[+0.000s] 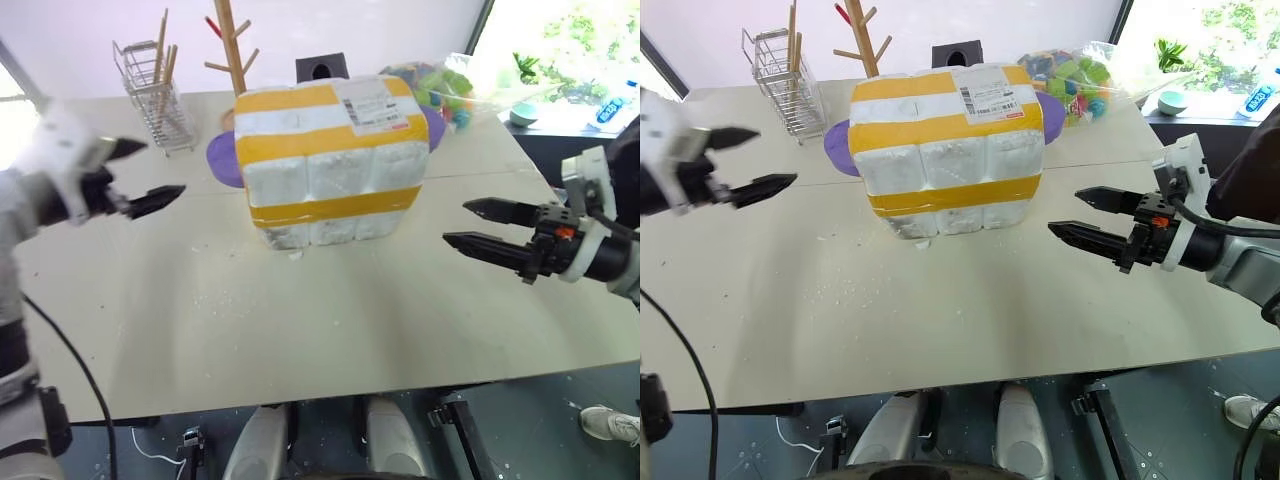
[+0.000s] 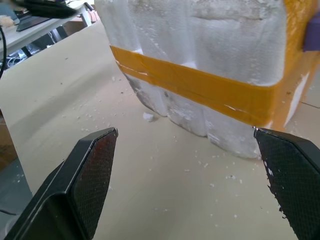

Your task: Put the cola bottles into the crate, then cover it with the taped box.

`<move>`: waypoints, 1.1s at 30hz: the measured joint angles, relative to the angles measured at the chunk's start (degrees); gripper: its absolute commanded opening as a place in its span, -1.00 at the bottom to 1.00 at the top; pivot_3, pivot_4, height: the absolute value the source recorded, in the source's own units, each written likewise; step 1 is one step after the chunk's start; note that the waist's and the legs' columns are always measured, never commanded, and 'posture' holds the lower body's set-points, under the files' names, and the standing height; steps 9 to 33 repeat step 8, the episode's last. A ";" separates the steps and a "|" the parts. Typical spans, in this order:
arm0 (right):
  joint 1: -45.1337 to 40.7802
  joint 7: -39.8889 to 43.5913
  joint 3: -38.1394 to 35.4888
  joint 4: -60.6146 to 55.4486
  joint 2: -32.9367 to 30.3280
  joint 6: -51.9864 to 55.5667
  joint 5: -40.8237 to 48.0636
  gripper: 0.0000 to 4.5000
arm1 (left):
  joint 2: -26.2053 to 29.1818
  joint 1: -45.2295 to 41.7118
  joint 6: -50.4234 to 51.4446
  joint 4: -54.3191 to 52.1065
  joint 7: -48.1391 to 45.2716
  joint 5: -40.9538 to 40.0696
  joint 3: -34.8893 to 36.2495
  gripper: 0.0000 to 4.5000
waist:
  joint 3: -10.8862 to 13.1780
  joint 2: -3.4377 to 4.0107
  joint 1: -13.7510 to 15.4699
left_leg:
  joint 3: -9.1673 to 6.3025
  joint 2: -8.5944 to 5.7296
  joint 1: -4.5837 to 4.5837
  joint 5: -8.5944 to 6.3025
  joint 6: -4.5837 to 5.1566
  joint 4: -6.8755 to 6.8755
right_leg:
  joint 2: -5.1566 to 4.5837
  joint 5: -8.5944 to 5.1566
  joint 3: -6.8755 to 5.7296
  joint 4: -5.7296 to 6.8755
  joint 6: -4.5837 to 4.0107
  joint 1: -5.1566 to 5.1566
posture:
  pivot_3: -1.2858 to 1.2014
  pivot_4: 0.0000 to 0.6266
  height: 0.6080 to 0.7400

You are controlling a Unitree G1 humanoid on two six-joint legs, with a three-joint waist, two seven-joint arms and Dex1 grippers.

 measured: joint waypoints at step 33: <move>-4.65 6.55 2.06 6.76 -2.02 -3.44 -5.91 1.00 | 16.17 -3.07 -1.62 17.54 -15.58 -7.35 -6.58 0.90 | -0.09 0.27 0.52 | -0.02 0.05 0.43 -0.03 -0.03 -0.13 | -0.04 -0.15 -0.01 -0.29 -0.25 0.49 | 0.03 -0.52 0.98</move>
